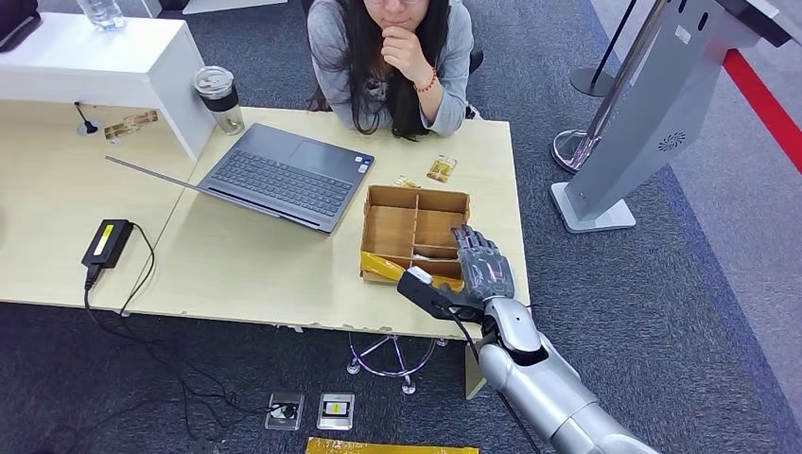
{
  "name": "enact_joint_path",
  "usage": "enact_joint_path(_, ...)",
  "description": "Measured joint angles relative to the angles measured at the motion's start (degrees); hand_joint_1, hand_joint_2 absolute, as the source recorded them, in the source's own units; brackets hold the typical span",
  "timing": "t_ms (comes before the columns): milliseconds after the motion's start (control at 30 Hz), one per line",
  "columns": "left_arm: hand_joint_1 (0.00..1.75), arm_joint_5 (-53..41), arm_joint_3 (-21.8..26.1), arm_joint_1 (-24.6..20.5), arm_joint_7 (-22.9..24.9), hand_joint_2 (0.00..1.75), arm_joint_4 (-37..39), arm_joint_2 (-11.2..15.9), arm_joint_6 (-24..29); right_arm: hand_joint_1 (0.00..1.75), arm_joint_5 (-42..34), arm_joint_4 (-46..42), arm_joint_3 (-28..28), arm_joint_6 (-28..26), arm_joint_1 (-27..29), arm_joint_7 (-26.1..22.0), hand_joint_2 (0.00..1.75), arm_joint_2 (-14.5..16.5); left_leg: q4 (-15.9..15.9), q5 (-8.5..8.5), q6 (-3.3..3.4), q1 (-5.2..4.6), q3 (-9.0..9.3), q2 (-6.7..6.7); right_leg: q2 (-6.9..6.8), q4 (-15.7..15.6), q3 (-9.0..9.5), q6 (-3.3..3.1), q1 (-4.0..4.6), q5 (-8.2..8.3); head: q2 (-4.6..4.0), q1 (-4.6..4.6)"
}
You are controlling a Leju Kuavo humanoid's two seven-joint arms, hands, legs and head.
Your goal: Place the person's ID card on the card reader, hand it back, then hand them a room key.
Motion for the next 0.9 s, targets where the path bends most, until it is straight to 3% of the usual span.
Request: enact_joint_path(900,0.00,-0.9,0.0,0.0,-0.3,0.00,0.0,0.2,-0.7,1.75,-1.3,0.1,0.0,-0.8,-0.9,-0.7,1.75,0.0,0.0,0.00,0.00,0.00,0.05,0.01,0.02,0.0,0.04,0.00,0.00,0.00,0.00,-0.01)
